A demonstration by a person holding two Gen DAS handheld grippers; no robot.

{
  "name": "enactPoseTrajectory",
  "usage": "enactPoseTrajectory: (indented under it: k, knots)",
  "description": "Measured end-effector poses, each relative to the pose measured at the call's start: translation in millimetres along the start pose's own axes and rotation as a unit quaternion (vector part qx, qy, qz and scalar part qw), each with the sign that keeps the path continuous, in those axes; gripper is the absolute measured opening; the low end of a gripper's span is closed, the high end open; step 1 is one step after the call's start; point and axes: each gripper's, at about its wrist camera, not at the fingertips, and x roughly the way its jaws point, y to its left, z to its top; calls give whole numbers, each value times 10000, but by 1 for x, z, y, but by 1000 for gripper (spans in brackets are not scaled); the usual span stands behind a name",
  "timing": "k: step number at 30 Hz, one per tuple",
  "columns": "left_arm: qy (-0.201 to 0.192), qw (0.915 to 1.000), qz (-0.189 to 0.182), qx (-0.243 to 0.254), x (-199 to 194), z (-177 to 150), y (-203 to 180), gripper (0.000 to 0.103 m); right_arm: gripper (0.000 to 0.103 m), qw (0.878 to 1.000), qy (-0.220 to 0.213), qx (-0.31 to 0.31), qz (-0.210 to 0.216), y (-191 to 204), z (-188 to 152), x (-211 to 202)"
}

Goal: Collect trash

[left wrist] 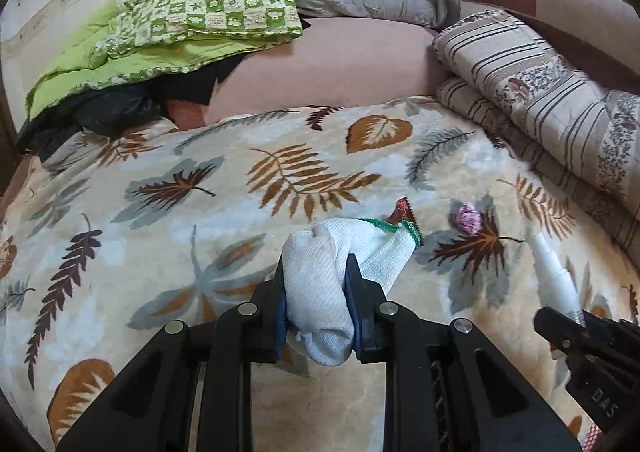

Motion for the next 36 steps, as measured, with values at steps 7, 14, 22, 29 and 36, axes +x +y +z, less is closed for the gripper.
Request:
enactPoseTrajectory:
  k: [7,14,22,29,36]
  knots:
    - [-118,9998,79,142,-5,-1,-4,23,32,10000,-46,-18,-59,-1,-3,-5]
    - [-132,9997,67,202,-5,-2,-8,23,32,9999,-107,24,-65,-5,-2,-10]
    - [-163,9994,28,297,-6,-2,-13,23,32,9999,-118,2,-46,-4,-2,-9]
    - [-193,9992,-19,343,-9,-3,-16,23,32,9999,-141,-20,-55,-3,-1,-11]
    - [-192,9992,-68,341,-10,-3,-17,23,32,9999,-136,-17,-70,-3,-1,-11]
